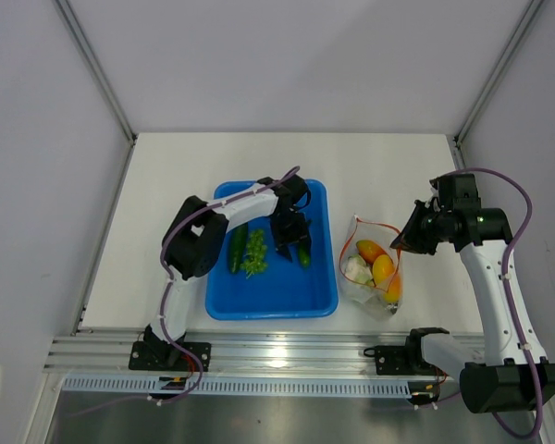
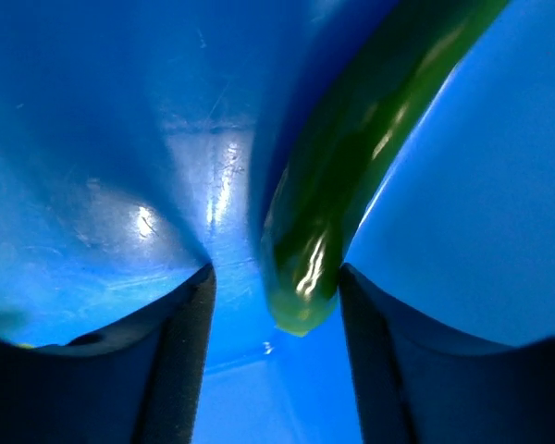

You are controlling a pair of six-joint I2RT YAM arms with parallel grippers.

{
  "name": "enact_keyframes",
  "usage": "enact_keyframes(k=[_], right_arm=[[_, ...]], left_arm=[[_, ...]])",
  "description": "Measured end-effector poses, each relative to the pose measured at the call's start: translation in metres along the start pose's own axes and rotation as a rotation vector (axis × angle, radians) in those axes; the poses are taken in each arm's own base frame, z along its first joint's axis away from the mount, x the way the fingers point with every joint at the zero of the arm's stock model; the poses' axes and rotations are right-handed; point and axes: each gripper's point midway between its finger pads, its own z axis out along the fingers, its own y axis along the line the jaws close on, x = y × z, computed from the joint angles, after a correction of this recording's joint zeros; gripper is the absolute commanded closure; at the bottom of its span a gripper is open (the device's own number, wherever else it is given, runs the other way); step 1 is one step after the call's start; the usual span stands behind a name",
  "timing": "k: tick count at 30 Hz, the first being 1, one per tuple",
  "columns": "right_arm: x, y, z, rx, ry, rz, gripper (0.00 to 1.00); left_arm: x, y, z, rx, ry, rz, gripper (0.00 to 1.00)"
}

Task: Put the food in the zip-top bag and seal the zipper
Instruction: Pick up the fake vegetable from the bin.

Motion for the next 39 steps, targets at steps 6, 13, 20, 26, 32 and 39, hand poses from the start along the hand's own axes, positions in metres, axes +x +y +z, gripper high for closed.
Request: enact_keyframes(k=[6,13,20,26,32,39], right_arm=[[0.000,0.000,-0.001,-0.002,-0.004,-0.001,1.00],[0.000,0.001,-0.002,-0.005,-0.010,-0.003,1.00],[0.000,0.001,-0.002,-0.007,-0.013,-0.005,1.00],[-0.003,0.003,-0.001,-0.013,-0.021,-0.012,1.00],[-0.007,0.005,0.004,-0.012,-0.028,-0.020,1.00],[-0.007,0.005,0.008,0.009,-0.028,-0.044,1.00]], left_arm=[[0.005,0.002,0.005,0.004,0.021,-0.013,0.75],[0.017,0.016,0.000,0.002,0.019,-0.005,0.93],[0.035,0.025,-0.041,0.029,-0.026,0.077,0.99],[0.052,-0.011,-0.128,0.118,-0.192,0.313,0.99],[0.096,-0.025,-0.190,0.248,-0.219,0.461,0.99],[0.144,-0.037,-0.210,0.424,-0.030,0.469,0.99]])
